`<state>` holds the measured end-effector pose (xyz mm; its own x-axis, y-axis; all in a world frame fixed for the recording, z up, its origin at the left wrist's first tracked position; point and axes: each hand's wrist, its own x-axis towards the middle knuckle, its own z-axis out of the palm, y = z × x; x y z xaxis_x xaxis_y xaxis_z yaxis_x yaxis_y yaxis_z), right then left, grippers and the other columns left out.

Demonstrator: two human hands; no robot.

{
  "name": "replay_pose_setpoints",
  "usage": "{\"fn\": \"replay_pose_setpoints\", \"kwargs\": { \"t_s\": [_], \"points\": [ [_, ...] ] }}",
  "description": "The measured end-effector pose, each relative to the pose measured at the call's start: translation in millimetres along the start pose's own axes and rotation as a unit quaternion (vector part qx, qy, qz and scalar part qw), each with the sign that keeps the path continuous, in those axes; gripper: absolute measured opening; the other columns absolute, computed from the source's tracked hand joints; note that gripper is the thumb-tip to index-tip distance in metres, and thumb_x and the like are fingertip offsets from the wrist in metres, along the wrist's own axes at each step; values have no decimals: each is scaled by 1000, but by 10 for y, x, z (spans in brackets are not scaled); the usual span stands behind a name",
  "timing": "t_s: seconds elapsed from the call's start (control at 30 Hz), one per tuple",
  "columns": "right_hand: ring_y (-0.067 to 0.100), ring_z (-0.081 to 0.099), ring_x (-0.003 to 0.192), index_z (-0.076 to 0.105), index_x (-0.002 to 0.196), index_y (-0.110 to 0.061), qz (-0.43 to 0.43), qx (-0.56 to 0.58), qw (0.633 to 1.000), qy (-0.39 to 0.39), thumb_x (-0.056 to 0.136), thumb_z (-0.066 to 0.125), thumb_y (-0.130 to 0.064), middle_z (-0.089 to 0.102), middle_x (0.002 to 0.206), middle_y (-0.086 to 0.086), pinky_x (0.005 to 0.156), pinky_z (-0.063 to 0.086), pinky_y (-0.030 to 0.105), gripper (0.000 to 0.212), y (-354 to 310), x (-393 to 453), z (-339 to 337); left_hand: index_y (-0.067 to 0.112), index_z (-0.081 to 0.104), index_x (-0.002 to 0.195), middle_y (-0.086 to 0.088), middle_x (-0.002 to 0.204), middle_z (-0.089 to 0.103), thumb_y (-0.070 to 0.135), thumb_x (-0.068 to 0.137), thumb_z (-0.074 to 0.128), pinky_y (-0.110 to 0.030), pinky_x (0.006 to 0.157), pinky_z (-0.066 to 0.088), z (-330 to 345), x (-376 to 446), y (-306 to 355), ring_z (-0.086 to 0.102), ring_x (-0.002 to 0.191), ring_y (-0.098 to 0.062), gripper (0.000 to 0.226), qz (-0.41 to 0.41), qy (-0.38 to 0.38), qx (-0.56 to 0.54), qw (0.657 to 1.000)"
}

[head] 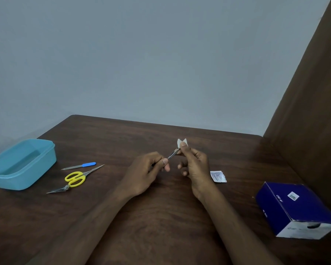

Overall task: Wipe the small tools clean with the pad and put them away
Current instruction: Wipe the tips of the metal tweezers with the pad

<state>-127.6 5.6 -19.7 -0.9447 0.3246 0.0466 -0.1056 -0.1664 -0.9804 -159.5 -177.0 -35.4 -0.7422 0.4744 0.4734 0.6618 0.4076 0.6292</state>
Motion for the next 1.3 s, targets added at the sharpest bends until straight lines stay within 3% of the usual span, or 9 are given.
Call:
{"fn": "replay_pose_setpoints", "kwargs": {
  "t_s": [0.13, 0.4, 0.57, 0.87, 1.13, 1.3],
  "points": [
    [9, 50, 56, 79, 92, -7, -20, -40, 999, -18, 87, 86, -33, 68, 76, 0, 47, 32, 23, 27, 14, -20, -3, 33, 74, 88, 9, 87, 68, 33, 112, 54, -33, 76, 51, 0, 1, -1, 67, 83, -13, 32, -6, 1, -4, 1000],
    [7, 51, 57, 78, 94, -14, -15, -21, 999, -30, 86, 87, -29, 71, 81, -2, 49, 34, 21, 18, 4, -23, -28, 30, 74, 87, 11, 85, 68, 28, 112, 54, -17, 73, 45, -15, 9, 31, 67, 84, -9, 32, -5, -1, -14, 1000],
    [6, 49, 56, 80, 99, -16, -15, 22, 1000, -9, 90, 84, -25, 75, 85, -8, 47, 34, 20, 13, -19, -9, -25, 32, 71, 85, 10, 86, 67, 31, 113, 53, -26, 74, 48, -6, 3, 18, 65, 82, -12, 33, 3, -7, 8, 1000],
    [4, 49, 57, 77, 94, -19, -5, 79, 997, -13, 94, 79, -18, 76, 91, -7, 47, 31, 19, 2, -62, -32, -1, 30, 70, 85, 8, 83, 61, 28, 113, 52, -17, 68, 38, -27, 17, 50, 58, 73, -10, 33, 21, 2, 6, 1000],
    [7, 51, 55, 82, 79, -24, 50, 127, 991, -4, 95, 75, -17, 75, 87, -13, 47, 29, 20, 19, -112, -28, 23, 32, 71, 88, 7, 86, 62, 32, 112, 52, -33, 70, 46, 7, 23, 2, 59, 75, -16, 31, 22, 15, 15, 1000],
    [7, 51, 56, 80, 84, -21, 61, 144, 988, -7, 94, 76, -19, 75, 86, -14, 47, 30, 19, 11, -126, -41, 21, 33, 72, 89, 10, 87, 62, 31, 112, 53, -31, 70, 46, -2, 24, 15, 60, 75, -15, 30, 25, 22, 23, 999]
  ]
}}
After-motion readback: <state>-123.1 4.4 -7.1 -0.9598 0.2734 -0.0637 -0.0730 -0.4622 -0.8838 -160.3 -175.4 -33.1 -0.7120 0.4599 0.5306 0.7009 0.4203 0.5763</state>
